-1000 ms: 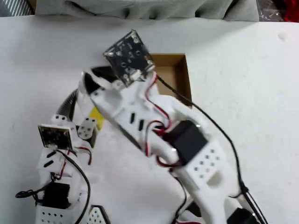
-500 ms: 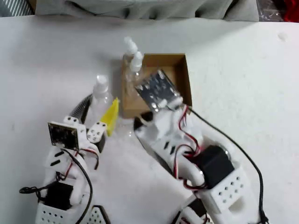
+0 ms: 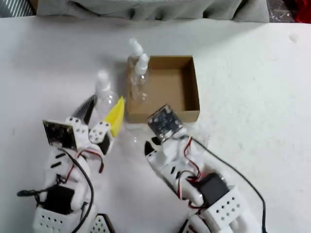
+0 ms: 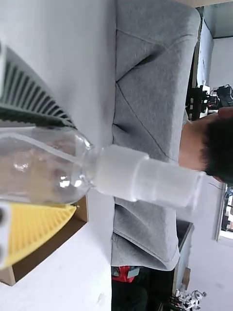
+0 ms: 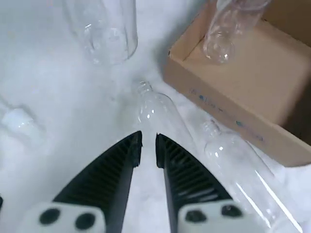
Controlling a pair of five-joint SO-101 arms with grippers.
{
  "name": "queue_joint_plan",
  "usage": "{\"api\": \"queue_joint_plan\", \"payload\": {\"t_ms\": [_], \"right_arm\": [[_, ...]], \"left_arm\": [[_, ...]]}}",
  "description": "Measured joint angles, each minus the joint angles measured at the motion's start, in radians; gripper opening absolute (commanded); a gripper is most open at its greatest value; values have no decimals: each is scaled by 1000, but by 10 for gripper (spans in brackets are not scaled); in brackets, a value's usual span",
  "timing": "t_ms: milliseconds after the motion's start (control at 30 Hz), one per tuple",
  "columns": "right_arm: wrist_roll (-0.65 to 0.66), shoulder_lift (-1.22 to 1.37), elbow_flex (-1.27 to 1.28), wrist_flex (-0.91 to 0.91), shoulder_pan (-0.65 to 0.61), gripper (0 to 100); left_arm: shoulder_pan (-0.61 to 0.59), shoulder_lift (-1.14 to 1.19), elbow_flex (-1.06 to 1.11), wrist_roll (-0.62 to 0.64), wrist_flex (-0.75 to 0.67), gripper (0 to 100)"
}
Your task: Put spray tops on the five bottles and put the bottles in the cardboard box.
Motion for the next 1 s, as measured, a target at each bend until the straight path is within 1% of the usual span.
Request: {"api": "queue_joint_plan", "payload": {"t_ms": [167,300,533,867,1000], "right_arm": [[0,-138,258,-270,-44,15],[0,-287,422,-402,-54,15],[0,-525,525,-423,-60,15],[0,-528,525,-423,-66,15],[0,-528,525,-423,-66,15]], "left_arm": [[0,255,-104,0,-129,20],[9,445,-118,0,-284,20],[109,724,-120,0,-569,20],[118,1065,-123,0,-928,20],[117,1217,-190,0,-997,20]]}}
